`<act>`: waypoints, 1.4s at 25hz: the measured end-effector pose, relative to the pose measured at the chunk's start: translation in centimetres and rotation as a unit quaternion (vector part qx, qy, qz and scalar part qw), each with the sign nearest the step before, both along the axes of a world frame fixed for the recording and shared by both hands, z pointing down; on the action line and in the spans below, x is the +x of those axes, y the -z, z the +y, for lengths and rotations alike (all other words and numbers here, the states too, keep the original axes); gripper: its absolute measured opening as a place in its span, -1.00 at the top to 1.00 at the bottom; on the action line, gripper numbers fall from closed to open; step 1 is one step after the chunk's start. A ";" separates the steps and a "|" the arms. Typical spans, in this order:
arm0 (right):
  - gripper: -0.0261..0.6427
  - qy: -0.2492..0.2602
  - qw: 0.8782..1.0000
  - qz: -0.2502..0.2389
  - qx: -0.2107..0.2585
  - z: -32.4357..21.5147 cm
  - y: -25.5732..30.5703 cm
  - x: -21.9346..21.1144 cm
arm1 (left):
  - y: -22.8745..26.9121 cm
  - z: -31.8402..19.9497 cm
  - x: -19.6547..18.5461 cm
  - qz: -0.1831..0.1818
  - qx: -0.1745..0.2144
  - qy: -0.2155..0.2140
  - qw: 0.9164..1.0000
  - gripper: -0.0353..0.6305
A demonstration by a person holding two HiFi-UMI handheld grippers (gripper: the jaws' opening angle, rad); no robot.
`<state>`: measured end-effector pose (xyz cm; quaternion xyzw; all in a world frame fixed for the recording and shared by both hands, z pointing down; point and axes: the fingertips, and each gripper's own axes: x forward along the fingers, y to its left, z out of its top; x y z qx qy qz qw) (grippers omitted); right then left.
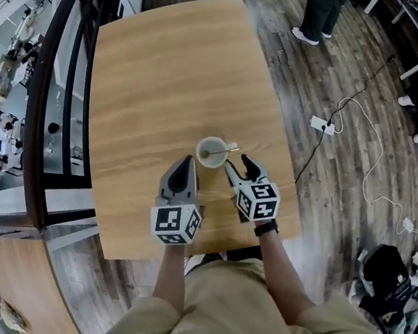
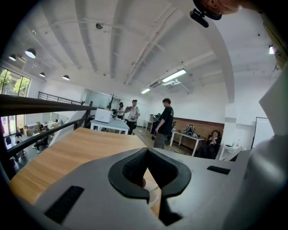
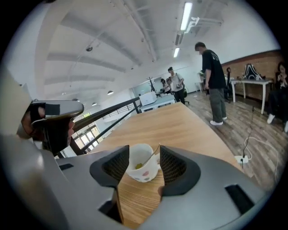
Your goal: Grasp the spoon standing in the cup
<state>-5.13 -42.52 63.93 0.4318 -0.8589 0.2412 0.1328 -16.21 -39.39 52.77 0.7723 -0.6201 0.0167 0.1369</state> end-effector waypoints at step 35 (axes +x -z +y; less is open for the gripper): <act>0.88 -0.068 0.994 -0.024 0.086 2.0 5.2 0.7 | 1.5 5.1 -1.5 0.007 0.014 0.003 1.000 0.88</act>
